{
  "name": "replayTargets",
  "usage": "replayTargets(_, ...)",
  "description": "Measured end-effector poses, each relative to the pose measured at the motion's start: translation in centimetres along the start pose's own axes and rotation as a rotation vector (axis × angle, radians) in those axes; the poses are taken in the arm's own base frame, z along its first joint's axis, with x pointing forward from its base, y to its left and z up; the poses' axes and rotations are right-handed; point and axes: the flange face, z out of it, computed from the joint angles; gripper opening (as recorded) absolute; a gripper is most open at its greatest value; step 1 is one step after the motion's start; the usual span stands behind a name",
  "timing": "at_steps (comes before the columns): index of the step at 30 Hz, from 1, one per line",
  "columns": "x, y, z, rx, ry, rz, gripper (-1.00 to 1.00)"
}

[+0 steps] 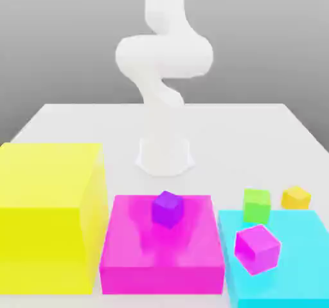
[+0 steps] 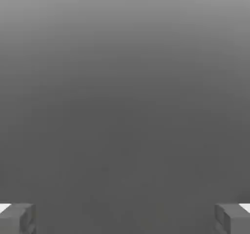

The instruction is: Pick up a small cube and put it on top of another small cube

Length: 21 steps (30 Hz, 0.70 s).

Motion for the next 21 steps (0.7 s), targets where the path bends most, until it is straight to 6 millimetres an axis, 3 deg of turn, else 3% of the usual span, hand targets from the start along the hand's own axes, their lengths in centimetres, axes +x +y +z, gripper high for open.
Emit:
replayTargets(5, -6.8, -3.5, 9.2, 0.014, -0.179, -0.305, 0.00)
replayTargets(10, -16.0, -5.6, 16.4, 0.039, -0.340, -0.612, 0.00)
replayTargets(16, -28.8, -5.6, 22.2, 0.080, -0.517, -0.992, 0.00)
replayTargets(21, -39.5, -3.1, 25.0, 0.120, -0.653, -1.316, 0.00)
